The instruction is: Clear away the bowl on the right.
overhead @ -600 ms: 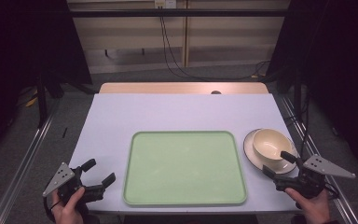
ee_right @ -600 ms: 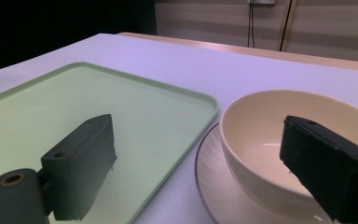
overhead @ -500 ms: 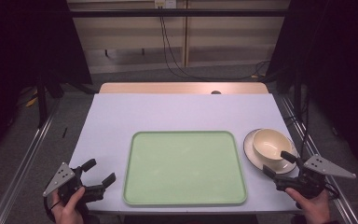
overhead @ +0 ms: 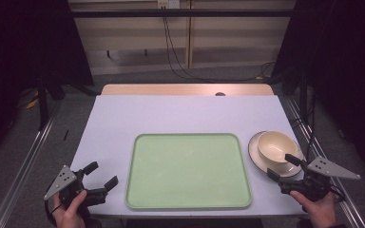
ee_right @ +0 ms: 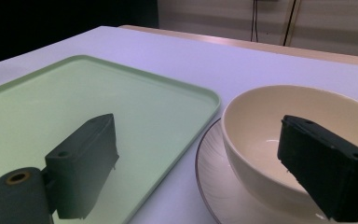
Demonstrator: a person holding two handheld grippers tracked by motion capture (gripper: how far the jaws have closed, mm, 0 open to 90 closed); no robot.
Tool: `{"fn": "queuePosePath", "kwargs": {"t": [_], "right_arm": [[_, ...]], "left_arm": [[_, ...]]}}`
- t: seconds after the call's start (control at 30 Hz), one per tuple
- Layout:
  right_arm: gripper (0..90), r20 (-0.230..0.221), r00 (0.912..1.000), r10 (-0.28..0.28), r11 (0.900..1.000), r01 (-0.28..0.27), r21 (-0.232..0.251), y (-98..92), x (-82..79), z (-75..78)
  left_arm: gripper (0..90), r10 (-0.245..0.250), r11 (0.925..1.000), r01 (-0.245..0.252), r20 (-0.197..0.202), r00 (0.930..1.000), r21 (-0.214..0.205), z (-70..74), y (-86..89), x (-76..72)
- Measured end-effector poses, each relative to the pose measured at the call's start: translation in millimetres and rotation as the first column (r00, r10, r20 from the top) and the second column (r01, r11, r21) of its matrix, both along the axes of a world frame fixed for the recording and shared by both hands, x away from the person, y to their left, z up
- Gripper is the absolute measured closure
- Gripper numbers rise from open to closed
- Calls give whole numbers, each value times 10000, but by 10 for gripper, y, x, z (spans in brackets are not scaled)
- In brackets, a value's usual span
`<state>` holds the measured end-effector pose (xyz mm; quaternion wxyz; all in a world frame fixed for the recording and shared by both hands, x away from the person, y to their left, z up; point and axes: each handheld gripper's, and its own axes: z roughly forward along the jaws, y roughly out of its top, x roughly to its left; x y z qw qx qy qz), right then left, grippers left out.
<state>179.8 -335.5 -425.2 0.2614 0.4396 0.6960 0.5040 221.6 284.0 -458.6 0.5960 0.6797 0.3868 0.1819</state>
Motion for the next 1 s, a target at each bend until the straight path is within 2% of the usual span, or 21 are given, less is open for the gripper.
{"fn": "queuePosePath", "kwargs": {"t": [0.1,0.13,0.23,0.43,0.5,0.63,0.67,0.7,0.73,0.8,0.97,1.0], "right_arm": [[126,-36,10000,-4,9997,3,-233,-3,1,14],[128,43,9999,-119,9983,121,-563,-22,11,22],[130,-22,9999,-161,9990,160,-419,-52,16,33],[138,19,9972,-744,9961,744,-466,-178,37,103],[133,-171,9980,-616,9979,613,-201,-214,68,109],[165,-315,9981,-534,9984,527,-226,-256,98,136],[167,-559,9977,-373,9993,372,-23,-286,128,162],[167,-559,9977,-373,9993,372,-23,-286,128,162],[169,-751,9968,-258,9996,268,132,-313,154,187],[174,-848,9962,-181,9998,177,-53,-337,181,210],[187,-1242,9923,1,10000,11,95,-410,285,250],[187,-1242,9923,1,10000,11,95,-410,285,250]], "left_arm": [[15,4,10000,-4,-36,10000,-9,-2,0,0],[15,-32,10000,32,-77,10000,-14,-5,1,5],[16,36,10000,-36,-72,10000,-42,-6,-5,7],[15,47,10000,-47,-71,10000,-2,-6,-7,13],[15,36,10000,-36,-55,10000,44,-5,-4,13],[15,27,10000,-27,-67,10000,49,-5,-2,12],[15,75,10000,-75,-64,10000,-28,-5,-8,11],[15,75,10000,-75,-64,10000,-28,-5,-8,11],[15,49,10000,-49,-47,10000,54,-4,-4,12],[15,59,10000,-59,-75,10000,27,-5,-3,13],[15,76,10000,-76,-56,10000,11,-4,-8,12],[15,20,9999,-19,-58,10000,128,-4,0,13]]}}
